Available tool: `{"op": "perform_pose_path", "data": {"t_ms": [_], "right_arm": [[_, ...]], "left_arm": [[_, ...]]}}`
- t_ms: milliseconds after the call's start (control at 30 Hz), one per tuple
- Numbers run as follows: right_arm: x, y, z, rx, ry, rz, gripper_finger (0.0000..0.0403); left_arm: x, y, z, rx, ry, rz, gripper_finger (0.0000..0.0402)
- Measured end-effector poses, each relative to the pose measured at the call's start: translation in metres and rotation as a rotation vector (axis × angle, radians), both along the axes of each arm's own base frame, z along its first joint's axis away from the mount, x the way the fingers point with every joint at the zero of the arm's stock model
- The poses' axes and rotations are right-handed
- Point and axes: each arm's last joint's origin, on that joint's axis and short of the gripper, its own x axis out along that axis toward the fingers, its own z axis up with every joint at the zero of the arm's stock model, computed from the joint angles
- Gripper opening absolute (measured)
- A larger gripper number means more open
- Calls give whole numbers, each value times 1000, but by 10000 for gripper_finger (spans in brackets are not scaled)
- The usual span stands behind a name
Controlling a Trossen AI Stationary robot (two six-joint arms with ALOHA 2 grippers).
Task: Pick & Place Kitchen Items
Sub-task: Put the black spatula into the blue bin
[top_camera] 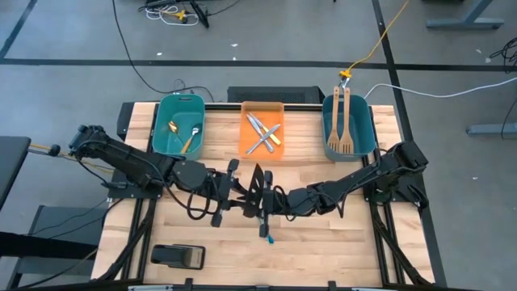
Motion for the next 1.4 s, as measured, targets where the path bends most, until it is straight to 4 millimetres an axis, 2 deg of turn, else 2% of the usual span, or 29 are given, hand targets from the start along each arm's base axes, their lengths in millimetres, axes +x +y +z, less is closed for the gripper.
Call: {"op": "perform_pose_path", "data": {"t_ms": [500,833,1200,1400], "right_arm": [[-1,-1,-2,19,28,-36,69],[-14,-3,3,31,95,-127,68],[-41,-2,30,13,61,-322,68],[-56,-9,43,8,72,-384,68]], "left_arm": [[-2,1,-2,37,24,23,93],[-14,6,-1,65,93,27,94],[-40,11,6,85,151,12,93],[-48,7,-9,90,298,7,93]]}}
